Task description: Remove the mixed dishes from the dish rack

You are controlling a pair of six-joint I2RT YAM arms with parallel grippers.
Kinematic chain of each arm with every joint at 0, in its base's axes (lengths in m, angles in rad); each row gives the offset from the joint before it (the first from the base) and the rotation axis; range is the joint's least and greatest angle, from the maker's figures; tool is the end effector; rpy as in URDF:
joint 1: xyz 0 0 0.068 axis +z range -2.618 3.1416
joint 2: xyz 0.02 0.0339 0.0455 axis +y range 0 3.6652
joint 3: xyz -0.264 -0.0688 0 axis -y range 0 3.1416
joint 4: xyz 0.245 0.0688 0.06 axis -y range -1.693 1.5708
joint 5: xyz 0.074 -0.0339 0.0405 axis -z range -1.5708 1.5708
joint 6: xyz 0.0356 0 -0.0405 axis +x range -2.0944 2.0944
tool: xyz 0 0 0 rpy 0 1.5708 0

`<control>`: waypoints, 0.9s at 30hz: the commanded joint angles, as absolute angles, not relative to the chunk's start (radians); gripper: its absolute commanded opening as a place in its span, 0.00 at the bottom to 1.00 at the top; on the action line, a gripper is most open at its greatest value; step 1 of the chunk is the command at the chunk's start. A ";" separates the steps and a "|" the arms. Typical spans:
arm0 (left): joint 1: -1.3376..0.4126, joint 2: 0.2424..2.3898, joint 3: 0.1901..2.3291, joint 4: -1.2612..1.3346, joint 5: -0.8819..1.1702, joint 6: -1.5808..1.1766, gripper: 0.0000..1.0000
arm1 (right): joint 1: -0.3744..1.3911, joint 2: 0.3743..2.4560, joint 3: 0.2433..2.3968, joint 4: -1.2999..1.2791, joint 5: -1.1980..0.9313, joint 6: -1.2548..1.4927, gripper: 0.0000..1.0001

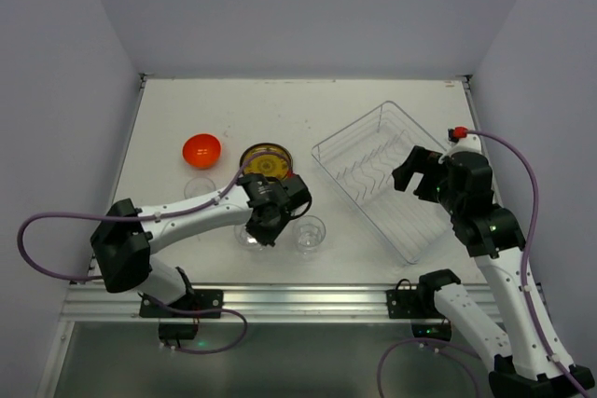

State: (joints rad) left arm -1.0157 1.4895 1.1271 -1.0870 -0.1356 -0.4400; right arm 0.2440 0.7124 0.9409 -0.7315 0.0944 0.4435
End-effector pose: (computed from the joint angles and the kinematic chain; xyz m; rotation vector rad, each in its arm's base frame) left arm 0.1423 -0.2203 0.2374 0.8288 2.8425 0.0304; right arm 0.1378 0.0308 0.3472 0.2658 2.0704 0.3229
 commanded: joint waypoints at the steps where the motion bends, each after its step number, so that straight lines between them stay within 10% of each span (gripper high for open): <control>1: -1.038 1.525 1.184 -1.098 -0.123 -0.377 0.07 | 0.244 0.706 0.963 -0.723 0.117 0.420 0.99; 17: -1.072 1.439 1.296 -1.046 -0.124 -0.356 0.56 | 0.244 0.761 0.953 -0.732 0.147 0.449 0.99; 18: -1.071 1.422 1.314 -1.061 -0.162 -0.360 0.98 | 0.244 0.768 0.950 -0.733 0.197 0.462 0.99; 27: -1.065 1.070 1.248 -0.820 -0.606 -0.396 1.00 | 0.161 0.870 0.940 -0.762 0.408 0.600 0.99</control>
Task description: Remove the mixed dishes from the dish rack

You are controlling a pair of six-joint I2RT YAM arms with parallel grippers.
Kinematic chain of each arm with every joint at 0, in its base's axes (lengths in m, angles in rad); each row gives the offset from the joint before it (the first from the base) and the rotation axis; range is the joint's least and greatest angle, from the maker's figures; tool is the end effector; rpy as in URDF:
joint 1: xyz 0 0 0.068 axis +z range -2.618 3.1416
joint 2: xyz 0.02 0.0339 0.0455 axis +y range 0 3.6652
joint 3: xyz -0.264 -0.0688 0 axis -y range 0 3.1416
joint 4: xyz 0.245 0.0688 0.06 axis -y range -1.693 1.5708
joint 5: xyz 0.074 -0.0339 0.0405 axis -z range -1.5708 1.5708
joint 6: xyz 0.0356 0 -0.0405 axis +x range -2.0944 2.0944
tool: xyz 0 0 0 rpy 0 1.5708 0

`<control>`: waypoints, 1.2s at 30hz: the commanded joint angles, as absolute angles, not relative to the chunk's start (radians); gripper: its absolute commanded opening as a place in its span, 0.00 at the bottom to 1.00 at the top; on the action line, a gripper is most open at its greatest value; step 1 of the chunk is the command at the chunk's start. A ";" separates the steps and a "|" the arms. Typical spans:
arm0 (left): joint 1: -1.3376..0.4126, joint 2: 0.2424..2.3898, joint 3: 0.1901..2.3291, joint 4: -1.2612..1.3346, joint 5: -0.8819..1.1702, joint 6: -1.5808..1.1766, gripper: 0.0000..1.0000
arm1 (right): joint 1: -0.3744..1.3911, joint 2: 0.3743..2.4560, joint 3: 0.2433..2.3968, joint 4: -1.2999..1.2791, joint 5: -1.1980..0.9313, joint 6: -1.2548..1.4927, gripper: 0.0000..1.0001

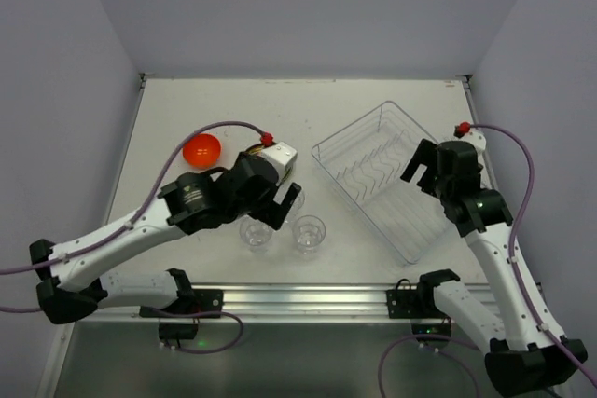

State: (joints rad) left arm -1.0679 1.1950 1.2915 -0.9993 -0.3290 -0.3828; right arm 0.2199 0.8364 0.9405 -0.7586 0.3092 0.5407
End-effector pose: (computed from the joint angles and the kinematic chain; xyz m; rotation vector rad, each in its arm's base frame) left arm 0.1199 -0.1941 0.3579 0.6817 2.3266 -0.2565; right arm 0.1645 0.0257 0.3289 0.5146 2.1293 0.0838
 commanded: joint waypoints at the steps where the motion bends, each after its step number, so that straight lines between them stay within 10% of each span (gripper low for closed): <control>1: -1.055 0.992 1.174 -0.784 -0.667 -0.399 1.00 | 0.116 0.909 0.942 -0.743 0.347 0.591 0.99; 7: -0.868 0.824 1.071 -0.694 -0.942 -0.495 1.00 | -0.080 1.054 1.041 -0.778 0.423 0.584 0.99; 36: -0.793 0.779 0.876 -0.600 -0.551 -0.353 1.00 | -0.252 1.373 1.036 -0.759 0.407 0.595 0.99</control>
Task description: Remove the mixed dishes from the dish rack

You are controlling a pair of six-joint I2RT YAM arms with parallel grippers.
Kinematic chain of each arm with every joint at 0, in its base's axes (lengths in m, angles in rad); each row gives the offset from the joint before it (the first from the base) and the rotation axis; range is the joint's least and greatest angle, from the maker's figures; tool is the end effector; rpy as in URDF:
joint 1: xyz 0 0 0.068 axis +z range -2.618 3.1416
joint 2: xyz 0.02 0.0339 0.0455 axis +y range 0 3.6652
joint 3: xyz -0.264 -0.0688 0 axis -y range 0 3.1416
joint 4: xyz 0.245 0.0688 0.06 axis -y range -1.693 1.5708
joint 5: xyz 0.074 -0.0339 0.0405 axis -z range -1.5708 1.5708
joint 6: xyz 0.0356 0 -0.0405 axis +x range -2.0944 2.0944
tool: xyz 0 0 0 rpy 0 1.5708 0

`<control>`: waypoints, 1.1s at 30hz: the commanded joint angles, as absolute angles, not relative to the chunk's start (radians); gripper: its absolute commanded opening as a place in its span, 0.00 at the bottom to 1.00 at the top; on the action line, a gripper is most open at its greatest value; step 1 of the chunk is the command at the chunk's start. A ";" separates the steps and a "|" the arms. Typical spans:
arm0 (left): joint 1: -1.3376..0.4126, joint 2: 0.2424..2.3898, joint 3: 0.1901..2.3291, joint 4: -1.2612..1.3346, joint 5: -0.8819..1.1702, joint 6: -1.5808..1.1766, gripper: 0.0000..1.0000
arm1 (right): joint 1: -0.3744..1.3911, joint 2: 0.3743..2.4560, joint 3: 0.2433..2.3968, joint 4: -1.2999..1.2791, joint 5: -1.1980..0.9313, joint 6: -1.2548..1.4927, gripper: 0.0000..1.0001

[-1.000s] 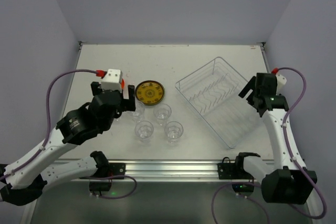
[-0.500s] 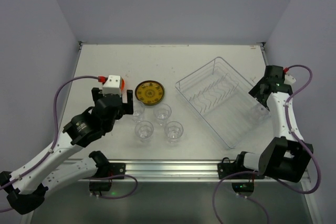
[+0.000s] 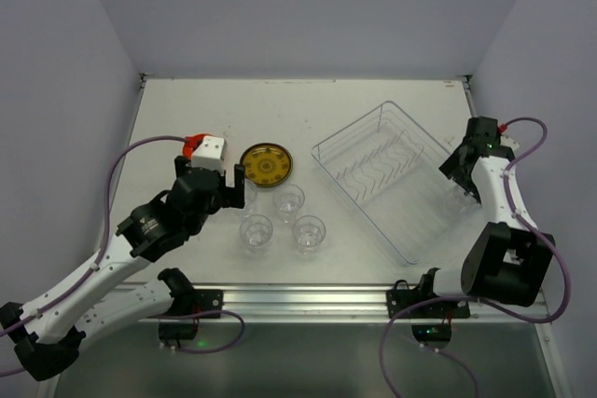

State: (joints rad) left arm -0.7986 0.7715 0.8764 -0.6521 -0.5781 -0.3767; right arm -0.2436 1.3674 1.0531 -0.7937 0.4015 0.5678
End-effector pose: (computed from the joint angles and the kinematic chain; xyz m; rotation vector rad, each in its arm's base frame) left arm 0.1233 -0.0987 0.3289 0.0919 2.0219 -0.1276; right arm 0.2547 -0.0776 0.2578 1.1375 2.3332 -0.4221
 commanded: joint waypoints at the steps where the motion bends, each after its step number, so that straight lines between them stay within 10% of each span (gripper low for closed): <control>1: -0.793 0.784 0.877 -0.601 -0.549 -0.351 1.00 | -0.252 1.377 1.029 -0.741 0.387 0.594 0.99; 10: -0.793 0.811 0.893 -0.612 -0.554 -0.354 1.00 | -0.252 1.370 0.959 -0.683 0.380 0.612 0.80; 21: -0.793 0.781 0.966 -0.623 -0.532 -0.379 1.00 | -0.250 1.180 0.910 -0.652 0.223 0.577 0.09; 29: -0.793 0.721 0.965 -0.426 -0.265 -0.443 1.00 | -0.249 0.984 0.934 -0.651 -0.147 0.491 0.00; 33: -0.793 0.707 0.844 -0.070 0.094 -0.475 1.00 | -0.247 0.823 0.896 -0.487 -0.665 0.531 0.00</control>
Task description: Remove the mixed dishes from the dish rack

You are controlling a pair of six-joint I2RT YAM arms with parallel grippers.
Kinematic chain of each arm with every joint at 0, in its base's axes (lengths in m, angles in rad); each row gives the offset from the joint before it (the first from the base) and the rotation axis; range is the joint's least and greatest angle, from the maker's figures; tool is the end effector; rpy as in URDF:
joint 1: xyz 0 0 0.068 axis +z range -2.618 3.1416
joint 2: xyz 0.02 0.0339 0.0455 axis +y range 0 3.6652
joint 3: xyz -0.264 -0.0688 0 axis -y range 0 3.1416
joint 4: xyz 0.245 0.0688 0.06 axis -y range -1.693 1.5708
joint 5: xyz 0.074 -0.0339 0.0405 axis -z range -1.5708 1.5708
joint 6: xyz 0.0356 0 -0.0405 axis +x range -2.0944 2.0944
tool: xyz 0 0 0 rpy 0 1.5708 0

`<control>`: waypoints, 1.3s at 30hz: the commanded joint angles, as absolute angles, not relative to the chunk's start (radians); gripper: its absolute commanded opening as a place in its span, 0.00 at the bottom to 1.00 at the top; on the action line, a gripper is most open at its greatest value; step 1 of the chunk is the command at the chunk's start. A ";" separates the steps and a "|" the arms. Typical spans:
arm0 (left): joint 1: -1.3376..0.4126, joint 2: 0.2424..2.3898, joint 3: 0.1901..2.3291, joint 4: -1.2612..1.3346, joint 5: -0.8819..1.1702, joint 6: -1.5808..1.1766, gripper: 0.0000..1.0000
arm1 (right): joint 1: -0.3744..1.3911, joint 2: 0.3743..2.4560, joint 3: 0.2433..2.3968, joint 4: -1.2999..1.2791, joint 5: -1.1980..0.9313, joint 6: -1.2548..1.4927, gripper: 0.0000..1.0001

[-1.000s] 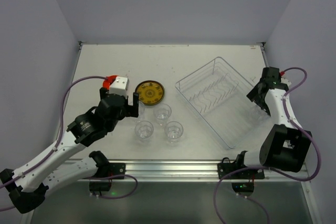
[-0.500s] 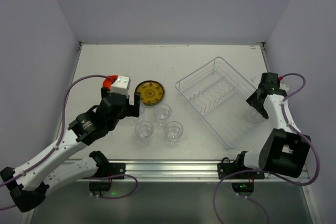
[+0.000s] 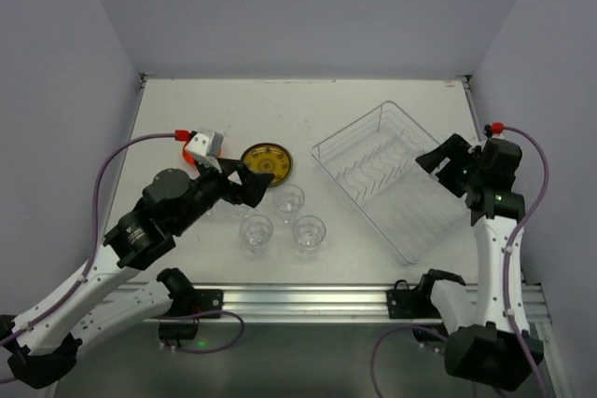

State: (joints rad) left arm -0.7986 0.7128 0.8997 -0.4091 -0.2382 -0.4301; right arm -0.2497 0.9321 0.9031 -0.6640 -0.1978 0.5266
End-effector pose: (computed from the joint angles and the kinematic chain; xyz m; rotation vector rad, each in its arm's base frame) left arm 0.1147 -0.1057 0.3667 0.1630 1.8292 -0.6635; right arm 0.1888 -0.0409 0.3088 0.7619 2.1430 0.3705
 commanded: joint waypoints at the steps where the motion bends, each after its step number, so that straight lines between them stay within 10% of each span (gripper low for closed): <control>1: -0.793 0.724 0.810 0.002 0.163 -0.491 1.00 | -0.247 0.796 0.872 -0.426 -0.755 0.604 0.00; 6: -0.816 0.926 0.770 0.427 0.469 -0.619 1.00 | -0.174 0.671 0.698 0.122 -1.074 0.977 0.00; 19: -0.971 1.190 0.835 0.827 0.477 -0.715 0.97 | -0.035 0.641 0.683 0.290 -1.155 1.046 0.00; 22: -0.983 1.210 0.835 0.862 0.479 -0.727 0.84 | -0.023 0.643 0.652 0.356 -1.166 1.084 0.00; 26: -0.985 1.224 0.830 0.900 0.477 -0.738 0.30 | 0.024 0.637 0.620 0.451 -1.166 1.118 0.00; 30: -0.985 1.238 0.847 0.891 0.477 -0.732 0.00 | 0.040 0.629 0.604 0.471 -1.172 1.098 0.01; 32: -0.985 1.230 0.860 0.847 0.468 -0.698 0.00 | 0.037 0.629 0.629 0.320 -1.154 1.001 0.91; 35: -0.985 1.162 0.995 0.230 0.177 -0.535 0.00 | 0.037 0.650 0.816 -0.313 -0.776 0.652 0.99; 39: -0.985 1.131 1.234 -0.554 -0.354 -0.506 0.00 | 0.035 0.681 0.891 -0.520 -0.292 0.539 0.99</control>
